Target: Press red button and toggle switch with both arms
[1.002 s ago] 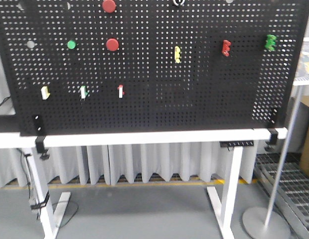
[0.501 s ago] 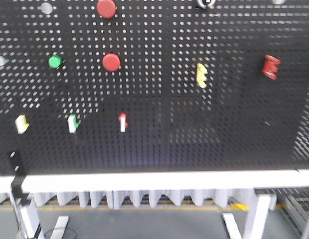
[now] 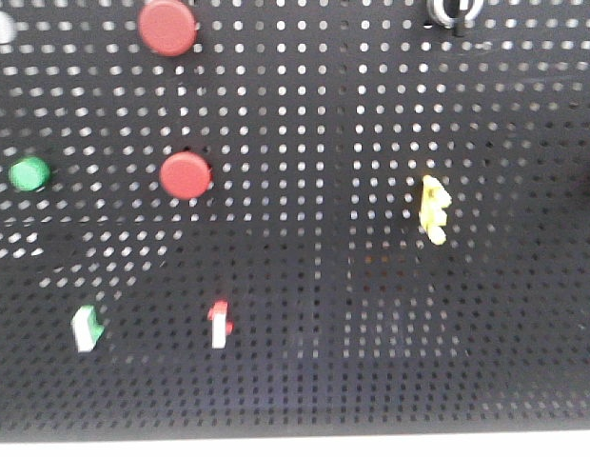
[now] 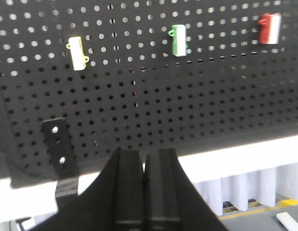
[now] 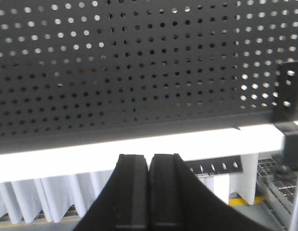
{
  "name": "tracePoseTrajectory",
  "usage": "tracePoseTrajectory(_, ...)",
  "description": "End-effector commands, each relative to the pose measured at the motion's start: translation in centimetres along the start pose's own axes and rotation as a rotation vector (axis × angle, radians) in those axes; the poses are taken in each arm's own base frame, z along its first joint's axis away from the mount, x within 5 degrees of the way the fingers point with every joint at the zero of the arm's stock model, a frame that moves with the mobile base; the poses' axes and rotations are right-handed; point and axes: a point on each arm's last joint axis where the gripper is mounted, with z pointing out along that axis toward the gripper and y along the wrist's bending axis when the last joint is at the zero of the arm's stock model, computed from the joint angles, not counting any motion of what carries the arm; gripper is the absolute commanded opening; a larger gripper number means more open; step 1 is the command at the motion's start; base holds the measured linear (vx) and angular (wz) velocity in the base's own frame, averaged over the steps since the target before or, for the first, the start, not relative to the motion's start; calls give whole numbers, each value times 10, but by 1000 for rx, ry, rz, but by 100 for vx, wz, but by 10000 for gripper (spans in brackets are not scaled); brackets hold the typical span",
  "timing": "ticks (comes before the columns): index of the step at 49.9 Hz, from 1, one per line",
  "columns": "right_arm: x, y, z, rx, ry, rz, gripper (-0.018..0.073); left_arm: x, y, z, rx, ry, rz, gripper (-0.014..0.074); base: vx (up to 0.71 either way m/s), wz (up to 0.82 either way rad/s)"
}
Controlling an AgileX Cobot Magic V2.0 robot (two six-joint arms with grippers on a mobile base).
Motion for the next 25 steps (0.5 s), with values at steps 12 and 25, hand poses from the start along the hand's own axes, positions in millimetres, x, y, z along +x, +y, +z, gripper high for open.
tracePoseTrajectory(12,-5,0,-1,-1,-88,-13,-3,4,-1,0,0,-58,-14,1,12,-4)
tracePoseTrajectory(25,-5,0,-1,-1,-88,-13,-3,4,-1,0,0,-58,-14,1,2,-1)
